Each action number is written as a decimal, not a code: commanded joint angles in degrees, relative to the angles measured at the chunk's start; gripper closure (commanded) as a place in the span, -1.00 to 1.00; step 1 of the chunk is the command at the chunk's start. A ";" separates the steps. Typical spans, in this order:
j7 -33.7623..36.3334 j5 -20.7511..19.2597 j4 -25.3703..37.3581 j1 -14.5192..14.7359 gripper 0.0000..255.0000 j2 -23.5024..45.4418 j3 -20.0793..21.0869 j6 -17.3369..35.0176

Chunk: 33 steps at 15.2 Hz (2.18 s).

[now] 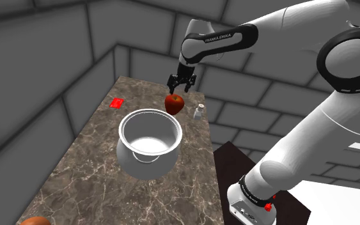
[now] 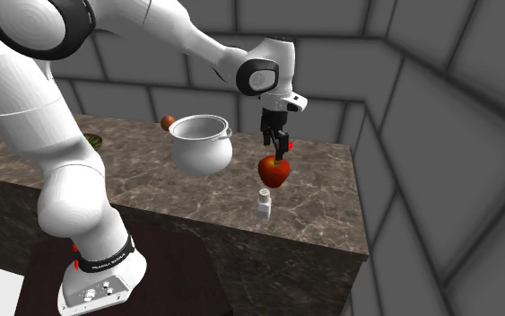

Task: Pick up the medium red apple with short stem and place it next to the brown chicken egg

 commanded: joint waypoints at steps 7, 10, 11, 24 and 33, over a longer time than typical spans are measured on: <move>0.05 0.03 -1.43 0.07 -1.00 1.29 0.08 2.77; 0.05 0.03 -1.42 0.07 -1.00 1.29 0.08 2.75; 0.05 0.03 -1.42 0.07 1.00 1.29 0.08 2.75; 0.16 -0.02 0.29 0.05 1.00 -0.03 0.06 -0.28; 0.41 -0.12 4.87 0.01 1.00 -2.30 0.01 -7.12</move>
